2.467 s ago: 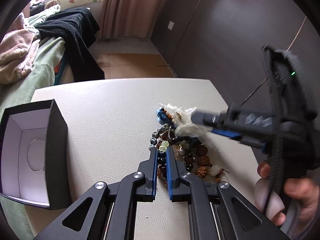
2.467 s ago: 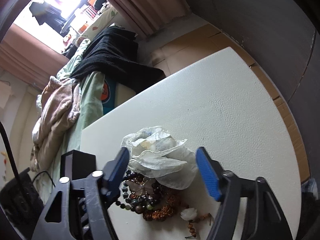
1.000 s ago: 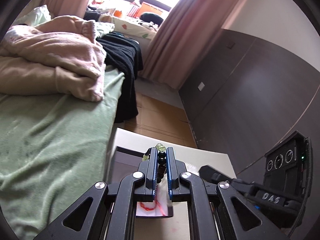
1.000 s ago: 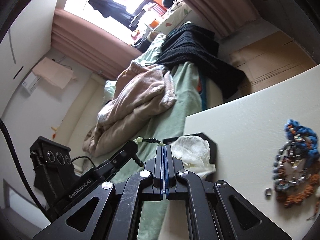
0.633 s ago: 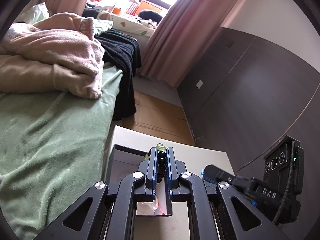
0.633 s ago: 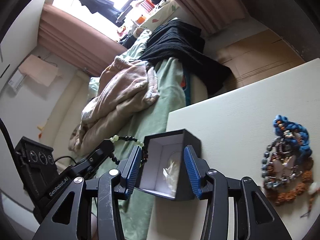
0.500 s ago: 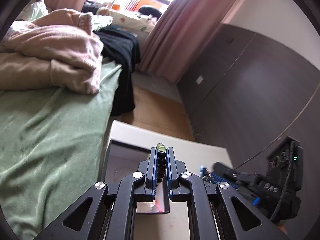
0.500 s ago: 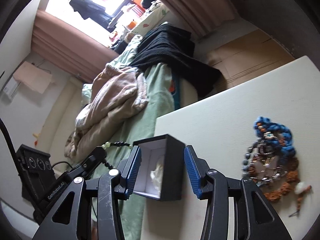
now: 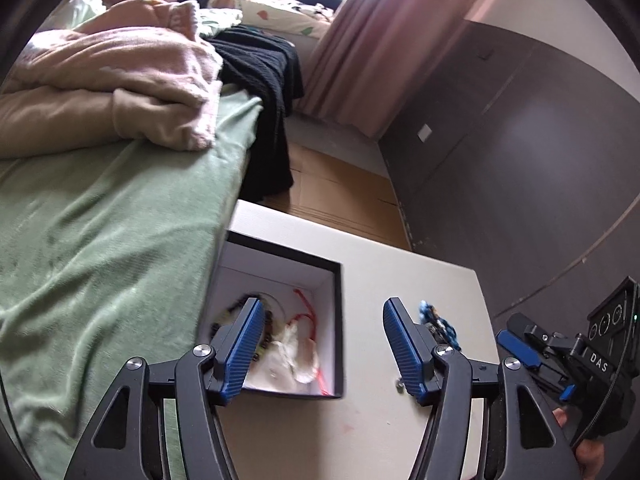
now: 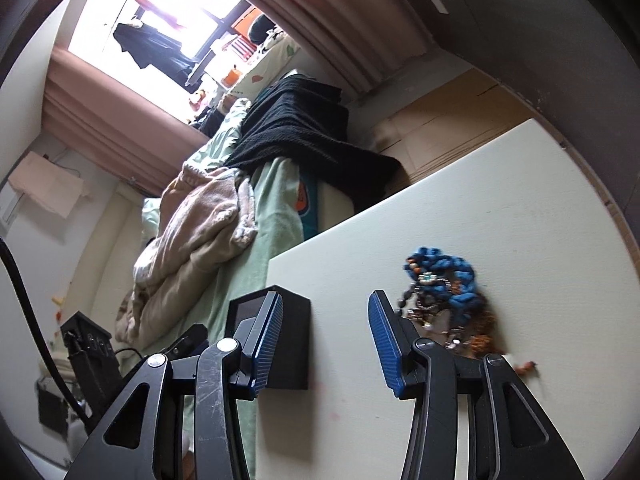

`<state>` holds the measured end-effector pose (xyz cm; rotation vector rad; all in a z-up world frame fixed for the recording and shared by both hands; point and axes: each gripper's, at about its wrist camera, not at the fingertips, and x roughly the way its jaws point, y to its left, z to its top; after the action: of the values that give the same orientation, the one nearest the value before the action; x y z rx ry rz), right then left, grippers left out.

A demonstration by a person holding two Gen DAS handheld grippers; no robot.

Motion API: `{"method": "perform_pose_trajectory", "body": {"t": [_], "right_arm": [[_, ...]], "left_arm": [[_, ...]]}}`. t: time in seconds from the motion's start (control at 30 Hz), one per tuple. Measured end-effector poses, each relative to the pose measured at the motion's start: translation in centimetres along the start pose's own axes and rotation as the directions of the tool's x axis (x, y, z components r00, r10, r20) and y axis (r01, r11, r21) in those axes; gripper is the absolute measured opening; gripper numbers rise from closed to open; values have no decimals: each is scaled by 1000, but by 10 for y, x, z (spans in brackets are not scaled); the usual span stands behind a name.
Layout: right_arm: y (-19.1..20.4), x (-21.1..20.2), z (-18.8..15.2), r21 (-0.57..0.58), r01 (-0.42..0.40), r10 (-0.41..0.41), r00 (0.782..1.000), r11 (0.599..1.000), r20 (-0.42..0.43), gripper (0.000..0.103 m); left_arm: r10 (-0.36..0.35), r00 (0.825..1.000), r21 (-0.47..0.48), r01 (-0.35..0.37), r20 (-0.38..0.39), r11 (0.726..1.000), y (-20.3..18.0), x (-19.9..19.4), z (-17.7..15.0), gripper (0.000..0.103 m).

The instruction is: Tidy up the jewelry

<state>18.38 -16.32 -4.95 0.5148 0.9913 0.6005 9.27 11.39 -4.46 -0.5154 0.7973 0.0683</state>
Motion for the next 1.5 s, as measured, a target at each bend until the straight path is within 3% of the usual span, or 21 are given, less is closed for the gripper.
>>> {"method": "perform_pose_trajectory", "body": {"t": [0.27, 0.6, 0.83, 1.1, 1.3, 1.37, 1.5], "right_arm": [[-22, -21, -3, 6, 97, -97, 995, 995, 4, 46], [-40, -26, 2, 36, 146, -146, 989, 989, -6, 46], [-56, -19, 9, 66, 175, -173, 984, 982, -38, 46], [-72, -14, 17, 93, 198, -193, 980, 976, -56, 46], [-77, -3, 22, 94, 217, -210, 975, 972, -78, 46], [-78, 1, 23, 91, 222, -215, 973, 971, -86, 46], [-77, 11, 24, 82, 233, -225, 970, 969, -97, 46]], "left_arm": [[-40, 999, 88, 43, -31, 995, -39, 15, -18, 63], [-65, 995, 168, 77, -77, 983, -78, 43, -36, 63], [-54, 989, 189, 80, -136, 979, -91, 74, -43, 56], [-15, 974, 232, 69, -225, 970, -103, 112, -52, 54], [5, 954, 239, 70, -300, 969, -102, 135, -57, 35], [-25, 950, 220, 98, -311, 970, -101, 135, -57, 20], [-34, 960, 222, 98, -278, 970, -99, 125, -51, 10]]}}
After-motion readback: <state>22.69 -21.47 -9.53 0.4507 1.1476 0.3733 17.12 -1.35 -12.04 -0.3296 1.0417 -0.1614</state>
